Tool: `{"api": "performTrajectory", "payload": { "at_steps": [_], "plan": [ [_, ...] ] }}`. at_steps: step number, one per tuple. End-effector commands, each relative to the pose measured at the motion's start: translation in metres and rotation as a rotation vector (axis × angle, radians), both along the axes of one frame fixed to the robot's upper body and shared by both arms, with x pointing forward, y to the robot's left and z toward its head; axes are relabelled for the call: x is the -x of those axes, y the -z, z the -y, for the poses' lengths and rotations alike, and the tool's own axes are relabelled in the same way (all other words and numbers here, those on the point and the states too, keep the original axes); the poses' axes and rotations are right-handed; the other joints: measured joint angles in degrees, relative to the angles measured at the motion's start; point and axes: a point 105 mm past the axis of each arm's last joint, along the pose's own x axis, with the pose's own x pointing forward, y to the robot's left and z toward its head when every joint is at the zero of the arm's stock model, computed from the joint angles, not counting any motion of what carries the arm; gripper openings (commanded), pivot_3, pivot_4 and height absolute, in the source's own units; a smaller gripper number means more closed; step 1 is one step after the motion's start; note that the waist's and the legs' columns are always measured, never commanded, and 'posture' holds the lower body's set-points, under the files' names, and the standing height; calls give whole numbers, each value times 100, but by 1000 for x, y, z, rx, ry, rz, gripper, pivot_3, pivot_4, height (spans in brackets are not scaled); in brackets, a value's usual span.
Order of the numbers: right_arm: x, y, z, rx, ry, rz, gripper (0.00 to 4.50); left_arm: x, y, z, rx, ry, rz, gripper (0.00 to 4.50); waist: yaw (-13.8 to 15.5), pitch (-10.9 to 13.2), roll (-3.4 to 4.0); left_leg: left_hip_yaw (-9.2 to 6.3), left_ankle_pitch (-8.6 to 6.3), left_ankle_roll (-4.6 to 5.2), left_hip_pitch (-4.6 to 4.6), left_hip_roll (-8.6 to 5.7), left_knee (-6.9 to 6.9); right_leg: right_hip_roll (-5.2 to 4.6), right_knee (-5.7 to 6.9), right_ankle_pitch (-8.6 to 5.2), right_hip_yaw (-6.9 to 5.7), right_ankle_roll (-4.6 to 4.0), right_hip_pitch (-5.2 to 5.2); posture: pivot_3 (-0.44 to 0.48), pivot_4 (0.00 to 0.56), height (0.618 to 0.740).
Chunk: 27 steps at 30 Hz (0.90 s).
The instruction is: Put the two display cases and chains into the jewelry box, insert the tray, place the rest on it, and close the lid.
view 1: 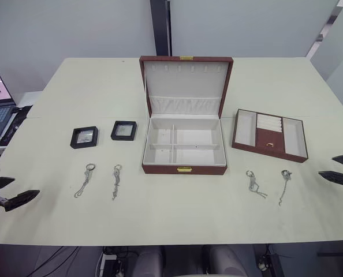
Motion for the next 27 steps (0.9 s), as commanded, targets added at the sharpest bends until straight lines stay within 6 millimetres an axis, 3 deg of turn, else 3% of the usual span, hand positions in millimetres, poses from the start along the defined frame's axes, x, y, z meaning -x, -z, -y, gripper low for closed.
{"api": "performTrajectory", "payload": {
  "at_steps": [1, 9, 13, 16, 18, 20, 27],
  "plan": [
    [-4, -9, 0, 12, -18, 37, 4491, -2, -18, -6, -38, -2, 55, 4500, -16, 0, 0, 0, 0, 0, 0, 0, 0, 0, 0, 0, 0, 0, 0, 0, 150, 740],
    [-7, -14, -4, -3, -30, 52, 4491, -8, -20, -1, -37, 21, 73, 4500, -27, 0, 0, -1, 0, 0, 0, 1, 0, 0, 2, 0, -1, 0, 0, 0, 150, 740],
    [-12, -29, -27, -74, -119, 99, 4491, -17, -26, 7, 9, 49, 123, 4500, -31, 0, 0, -3, 0, 0, -1, 2, 0, 1, 3, 0, -3, 0, -1, 0, 150, 740],
    [-17, -47, -60, -145, -224, 155, 4491, -27, -33, 12, 23, 87, 162, 4500, -30, 0, 1, -4, 0, 0, 0, 2, 1, 1, 7, 0, -3, 0, 0, 0, 150, 740],
    [-18, -64, -94, -226, -323, 207, 4491, -37, -37, 19, 27, 135, 177, 4500, -24, 0, 1, -5, 0, 0, -1, 2, 1, 2, 7, 0, -5, 0, 0, 0, 150, 740],
    [-15, -77, -129, -288, -432, 245, 4491, -47, -37, 27, 10, 189, 162, 4500, -23, 0, 1, -9, 1, -1, -3, 2, 1, 3, 9, 0, -7, 0, 0, 0, 150, 740],
    [2, -109, -223, -425, -686, 377, 4491, -82, -32, 54, -66, 367, 90, 4500, 4, -1, -1, -16, 1, -1, -9, -1, 7, 4, 10, 0, -14, 0, -2, 0, 150, 740]
  ]
}}
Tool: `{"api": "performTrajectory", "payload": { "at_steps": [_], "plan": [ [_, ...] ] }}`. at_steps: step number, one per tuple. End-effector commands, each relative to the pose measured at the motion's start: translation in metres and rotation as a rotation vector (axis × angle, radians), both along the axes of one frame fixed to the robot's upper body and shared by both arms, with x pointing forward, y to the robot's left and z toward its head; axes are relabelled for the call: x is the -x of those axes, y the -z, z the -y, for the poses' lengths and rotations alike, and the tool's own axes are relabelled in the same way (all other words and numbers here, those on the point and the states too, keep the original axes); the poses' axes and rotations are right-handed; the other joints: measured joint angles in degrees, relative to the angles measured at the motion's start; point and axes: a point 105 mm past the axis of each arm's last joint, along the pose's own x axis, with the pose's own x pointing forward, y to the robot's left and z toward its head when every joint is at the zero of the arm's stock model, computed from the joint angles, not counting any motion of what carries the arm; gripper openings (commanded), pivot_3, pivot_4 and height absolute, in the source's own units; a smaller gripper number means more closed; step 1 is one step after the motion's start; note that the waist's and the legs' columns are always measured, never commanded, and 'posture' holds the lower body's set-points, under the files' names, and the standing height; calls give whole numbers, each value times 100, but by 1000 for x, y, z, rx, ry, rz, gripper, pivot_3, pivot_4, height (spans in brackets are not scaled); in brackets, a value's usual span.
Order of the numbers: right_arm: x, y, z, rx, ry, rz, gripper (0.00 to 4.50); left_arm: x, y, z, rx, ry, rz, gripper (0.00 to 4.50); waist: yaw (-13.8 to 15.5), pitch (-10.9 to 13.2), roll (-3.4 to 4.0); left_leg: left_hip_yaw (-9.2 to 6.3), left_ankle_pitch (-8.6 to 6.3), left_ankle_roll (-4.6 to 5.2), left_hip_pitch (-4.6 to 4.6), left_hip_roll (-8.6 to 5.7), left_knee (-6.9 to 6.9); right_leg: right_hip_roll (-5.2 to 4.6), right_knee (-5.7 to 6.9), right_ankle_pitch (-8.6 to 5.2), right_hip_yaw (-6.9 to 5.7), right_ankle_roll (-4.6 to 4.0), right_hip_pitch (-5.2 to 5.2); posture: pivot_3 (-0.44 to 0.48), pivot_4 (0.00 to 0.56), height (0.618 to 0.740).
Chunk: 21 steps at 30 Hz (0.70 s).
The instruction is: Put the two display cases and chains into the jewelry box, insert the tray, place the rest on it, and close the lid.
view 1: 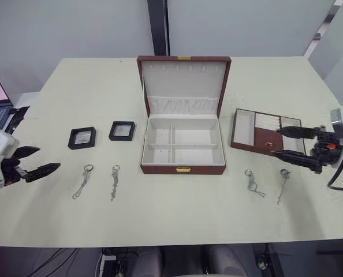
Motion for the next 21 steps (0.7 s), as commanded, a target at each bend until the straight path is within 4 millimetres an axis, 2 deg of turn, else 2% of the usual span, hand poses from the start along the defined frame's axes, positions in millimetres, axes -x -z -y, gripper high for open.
{"api": "performTrajectory", "payload": {
  "at_steps": [1, 7, 9, 12, 16, 21],
  "plan": [
    [13, -19, -40, -31, -113, 95, 4491, -15, -5, 12, -80, 97, -15, 4500, 2, 0, 0, -2, 0, 0, -2, 1, 2, 2, 1, 0, -1, 0, -1, 0, 150, 740],
    [14, -19, -66, -32, -135, 146, 4491, -39, -2, 29, -139, 197, -70, 4500, 22, -2, -5, -1, 0, 0, -9, -10, 5, 2, -3, 0, -4, 0, -6, 0, 150, 740],
    [14, -19, -69, -30, -132, 152, 4491, -42, 0, 30, -157, 208, -84, 4500, 22, -2, -5, -2, 0, 0, -9, -8, 7, 1, -1, 0, -4, 0, -7, 0, 150, 740],
    [17, -18, -69, -21, -115, 164, 4491, -48, -12, 33, -129, 213, -50, 4500, 10, 0, -7, -4, 0, 0, -10, -3, 7, 1, 0, 0, -5, 0, -10, 0, 150, 740],
    [21, -15, -70, -15, -116, 152, 4491, -49, -11, 29, -131, 193, -50, 4500, -27, 0, -7, -5, 0, 0, -8, -1, 6, 1, 3, 0, -5, 0, -10, 0, 150, 740],
    [20, -10, -67, -12, -85, 152, 4491, -39, -20, 21, -13, 129, -10, 4500, -65, -1, -7, -6, 0, 0, -8, 1, 7, 1, 5, 0, -4, 0, -10, 0, 150, 740]
  ]
}}
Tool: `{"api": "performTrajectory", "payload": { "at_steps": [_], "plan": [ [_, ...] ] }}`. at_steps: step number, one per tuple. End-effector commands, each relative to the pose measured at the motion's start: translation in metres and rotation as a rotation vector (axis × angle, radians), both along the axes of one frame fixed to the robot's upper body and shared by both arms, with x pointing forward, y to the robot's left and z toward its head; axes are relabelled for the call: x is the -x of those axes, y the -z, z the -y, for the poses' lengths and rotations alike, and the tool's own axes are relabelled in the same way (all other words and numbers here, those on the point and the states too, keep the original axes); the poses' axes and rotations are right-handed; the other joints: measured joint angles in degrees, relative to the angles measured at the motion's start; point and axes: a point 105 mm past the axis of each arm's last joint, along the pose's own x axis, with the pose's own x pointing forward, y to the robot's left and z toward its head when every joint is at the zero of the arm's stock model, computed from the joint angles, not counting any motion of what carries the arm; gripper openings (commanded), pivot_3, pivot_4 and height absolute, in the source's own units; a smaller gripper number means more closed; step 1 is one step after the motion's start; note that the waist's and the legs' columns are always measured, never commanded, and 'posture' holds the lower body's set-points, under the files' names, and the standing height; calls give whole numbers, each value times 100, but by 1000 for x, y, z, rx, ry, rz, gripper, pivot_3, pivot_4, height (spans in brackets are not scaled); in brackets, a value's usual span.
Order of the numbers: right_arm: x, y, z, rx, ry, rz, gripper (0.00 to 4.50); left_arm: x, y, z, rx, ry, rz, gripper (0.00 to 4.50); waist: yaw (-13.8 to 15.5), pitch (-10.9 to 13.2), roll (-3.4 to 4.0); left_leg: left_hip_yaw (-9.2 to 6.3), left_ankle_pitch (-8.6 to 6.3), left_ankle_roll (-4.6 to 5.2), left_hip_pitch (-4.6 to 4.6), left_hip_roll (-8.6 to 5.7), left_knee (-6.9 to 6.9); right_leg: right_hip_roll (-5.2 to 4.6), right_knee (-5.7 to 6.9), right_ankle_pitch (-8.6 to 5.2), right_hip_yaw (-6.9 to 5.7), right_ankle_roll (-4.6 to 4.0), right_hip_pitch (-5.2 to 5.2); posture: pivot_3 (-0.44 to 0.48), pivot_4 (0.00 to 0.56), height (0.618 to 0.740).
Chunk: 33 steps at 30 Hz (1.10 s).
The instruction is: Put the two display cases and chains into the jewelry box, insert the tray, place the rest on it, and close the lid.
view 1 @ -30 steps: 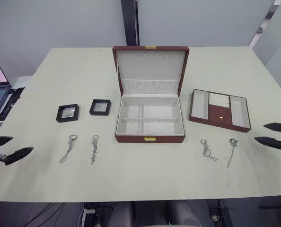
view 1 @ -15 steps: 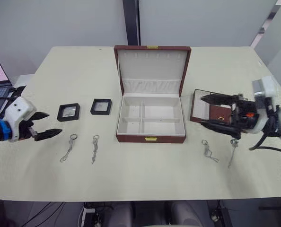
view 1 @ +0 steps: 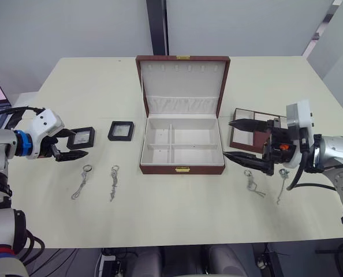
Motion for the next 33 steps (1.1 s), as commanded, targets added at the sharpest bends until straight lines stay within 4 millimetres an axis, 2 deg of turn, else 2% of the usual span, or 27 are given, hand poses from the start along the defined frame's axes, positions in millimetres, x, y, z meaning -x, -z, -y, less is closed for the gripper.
{"api": "performTrajectory", "payload": {
  "at_steps": [1, 3, 5, 8, 12, 20, 33],
  "plan": [
    [3, -9, 2, 5, 16, 66, 4491, 7, -19, -9, 102, -68, 95, 4500, -9, 0, 0, -2, 0, 0, 0, 2, 0, 0, 0, 0, -2, 0, 0, 0, 150, 740],
    [2, -7, 2, 6, 25, 69, 4491, 14, -17, -4, 201, -114, 150, 4500, -26, 0, 0, -3, 0, 0, 2, 5, -1, -1, 1, 0, -1, 0, -1, 0, 150, 740],
    [2, -6, 2, 5, 27, 69, 4491, 27, -4, 5, 281, -164, 172, 4500, -35, -1, 3, -9, 0, 0, 0, 7, -1, -6, -1, 0, 3, 0, 0, 0, 150, 740],
    [3, -6, -2, 4, 0, 67, 4491, 48, 11, 24, 342, -228, 203, 4500, -5, -2, 1, -13, 0, 0, 3, 6, -1, -16, -3, 0, 5, 0, 6, 0, 150, 740],
    [4, -5, -4, 17, -32, 61, 4491, 60, 18, 32, 379, -333, 271, 4500, 94, -10, -20, -30, 0, -1, 3, 5, 2, -13, -2, 0, -7, 0, 16, 0, 150, 740],
    [1, -2, -4, 40, -44, 53, 4491, 72, 46, 37, 398, -505, 374, 4500, 167, -12, -22, -22, 0, 0, 6, -2, 1, -16, -15, 0, -1, 0, 23, 0, 150, 740],
    [-2, -7, -8, 56, -80, 53, 4491, 73, 89, 52, 445, -600, 323, 4500, 166, -15, -25, -24, 0, 0, 9, -1, 0, -12, -14, 0, -3, -1, 27, 0, 150, 740]
  ]
}}
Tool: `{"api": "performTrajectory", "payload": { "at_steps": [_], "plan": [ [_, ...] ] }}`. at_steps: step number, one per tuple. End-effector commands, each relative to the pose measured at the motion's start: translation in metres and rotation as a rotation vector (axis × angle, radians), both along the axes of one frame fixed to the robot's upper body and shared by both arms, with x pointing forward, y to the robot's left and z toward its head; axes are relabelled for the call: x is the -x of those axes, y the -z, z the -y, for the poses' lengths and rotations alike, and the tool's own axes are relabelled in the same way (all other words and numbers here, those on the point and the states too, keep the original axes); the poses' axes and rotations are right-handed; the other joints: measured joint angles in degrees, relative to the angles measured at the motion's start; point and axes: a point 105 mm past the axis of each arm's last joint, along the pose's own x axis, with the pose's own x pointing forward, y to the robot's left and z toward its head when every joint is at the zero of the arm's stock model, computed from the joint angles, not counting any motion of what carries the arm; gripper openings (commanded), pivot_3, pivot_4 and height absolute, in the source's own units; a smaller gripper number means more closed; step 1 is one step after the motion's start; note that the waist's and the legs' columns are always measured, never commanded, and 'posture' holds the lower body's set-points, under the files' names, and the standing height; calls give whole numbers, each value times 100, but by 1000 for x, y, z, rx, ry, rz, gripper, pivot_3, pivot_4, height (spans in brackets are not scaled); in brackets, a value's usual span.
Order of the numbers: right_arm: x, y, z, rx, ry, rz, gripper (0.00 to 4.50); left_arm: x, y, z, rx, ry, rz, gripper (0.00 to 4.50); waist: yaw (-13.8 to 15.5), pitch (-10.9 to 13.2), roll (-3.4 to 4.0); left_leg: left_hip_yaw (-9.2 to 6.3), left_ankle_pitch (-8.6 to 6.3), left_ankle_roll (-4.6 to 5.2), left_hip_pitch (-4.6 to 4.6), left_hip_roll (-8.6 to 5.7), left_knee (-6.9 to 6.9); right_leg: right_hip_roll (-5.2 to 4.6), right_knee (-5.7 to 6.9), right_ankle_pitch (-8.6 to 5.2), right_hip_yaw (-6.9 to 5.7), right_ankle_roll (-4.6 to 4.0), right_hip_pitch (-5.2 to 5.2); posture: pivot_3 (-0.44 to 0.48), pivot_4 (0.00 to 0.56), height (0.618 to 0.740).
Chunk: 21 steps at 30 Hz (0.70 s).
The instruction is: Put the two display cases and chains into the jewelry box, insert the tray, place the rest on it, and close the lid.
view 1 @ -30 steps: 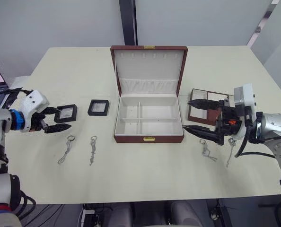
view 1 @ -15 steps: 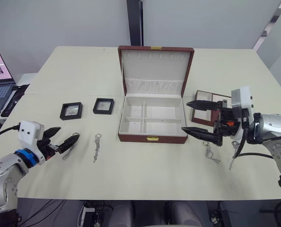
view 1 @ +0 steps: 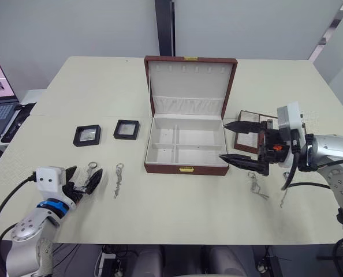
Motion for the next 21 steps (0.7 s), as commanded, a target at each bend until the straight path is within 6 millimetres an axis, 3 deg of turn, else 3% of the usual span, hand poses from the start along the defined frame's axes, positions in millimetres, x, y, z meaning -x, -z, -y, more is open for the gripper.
{"api": "performTrajectory", "payload": {
  "at_steps": [1, 8, 11, 21],
  "plan": [
    [2, -10, -1, 15, -22, 46, 4491, 4, 6, 2, -23, -15, -13, 4500, -3, -1, 0, 2, 0, 0, 0, 0, 0, 0, 0, 0, 2, 0, 0, 0, 150, 740],
    [3, -9, -1, 19, -26, 39, 4491, 9, 15, 1, -15, -24, -58, 4500, -4, -2, 3, 3, 0, 0, 3, 0, -1, 0, 0, 0, 3, 0, 1, 0, 150, 740],
    [2, -9, -1, 17, -26, 37, 4500, 9, 15, 2, -6, -18, -66, 3959, -4, -2, 3, 3, 0, 0, 3, 0, -1, 0, 0, 0, 3, 0, 1, 0, 150, 740],
    [0, -9, 1, 12, -14, 34, 4500, 5, 11, 6, 1, -11, -67, 933, 1, -3, 5, 2, 0, 0, 3, -3, -1, -2, -2, 0, 2, 0, 4, 0, 150, 740]
  ]
}}
